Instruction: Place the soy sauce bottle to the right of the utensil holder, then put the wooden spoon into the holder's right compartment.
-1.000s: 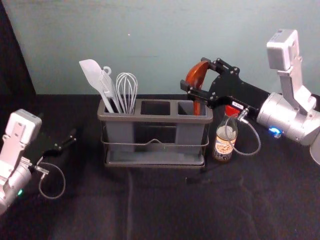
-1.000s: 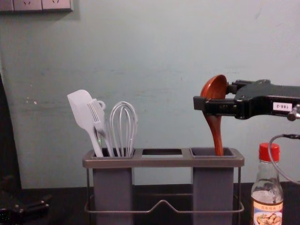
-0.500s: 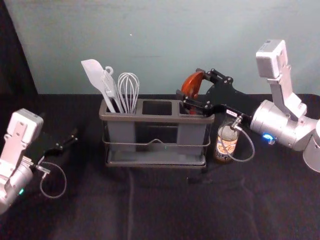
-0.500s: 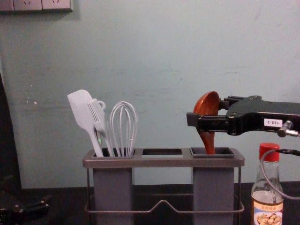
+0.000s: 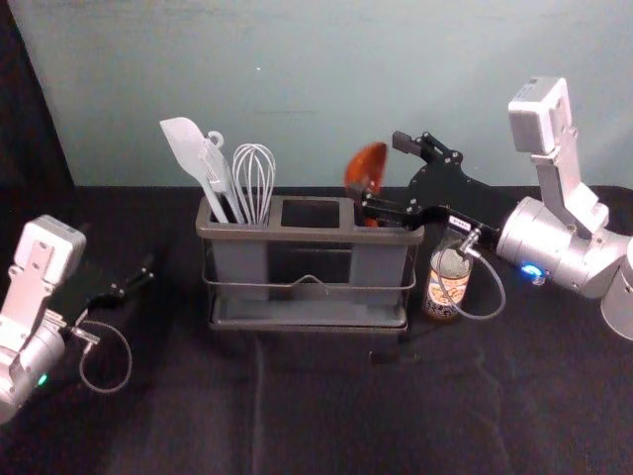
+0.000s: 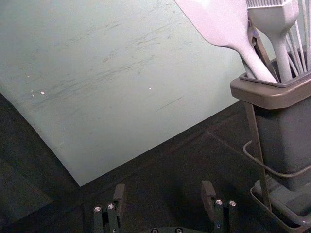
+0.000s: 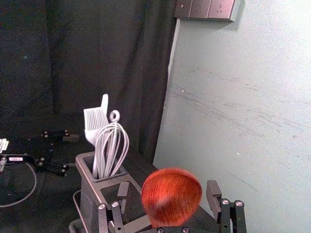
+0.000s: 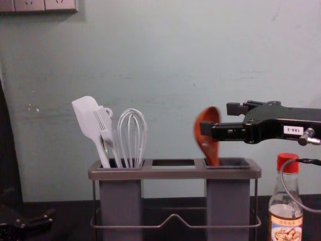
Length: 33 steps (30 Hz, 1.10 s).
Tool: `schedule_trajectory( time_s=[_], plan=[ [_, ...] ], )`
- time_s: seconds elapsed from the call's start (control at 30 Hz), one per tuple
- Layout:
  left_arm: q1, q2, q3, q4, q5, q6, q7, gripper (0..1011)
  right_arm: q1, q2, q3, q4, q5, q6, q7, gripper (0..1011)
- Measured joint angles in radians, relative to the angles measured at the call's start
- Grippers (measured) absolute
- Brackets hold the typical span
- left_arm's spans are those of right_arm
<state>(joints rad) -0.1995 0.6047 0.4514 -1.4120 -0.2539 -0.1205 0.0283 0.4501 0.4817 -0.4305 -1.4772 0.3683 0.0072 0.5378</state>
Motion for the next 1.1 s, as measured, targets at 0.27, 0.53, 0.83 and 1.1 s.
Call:
schedule_trajectory(
  time_s=[0.27,0.53,0.83,1.1],
  plan=[
    [0.000,0.000,0.000,0.000,0.000,0.000,0.000,1012,-0.001,0.001,0.001,-0.001,0.000,0.000,0.000,1002],
    [0.000,0.000,0.000,0.000,0.000,0.000,0.000,1012,-0.046,0.008,0.021,-0.058,-0.022,0.017,-0.065,1002],
    [0.000,0.000,0.000,0.000,0.000,0.000,0.000,1012,-0.177,0.019,0.091,-0.188,-0.075,0.010,-0.193,1002],
    [0.000,0.000,0.000,0.000,0.000,0.000,0.000,1011,-0.313,0.025,0.164,-0.270,-0.097,-0.077,-0.250,1002]
  ],
)
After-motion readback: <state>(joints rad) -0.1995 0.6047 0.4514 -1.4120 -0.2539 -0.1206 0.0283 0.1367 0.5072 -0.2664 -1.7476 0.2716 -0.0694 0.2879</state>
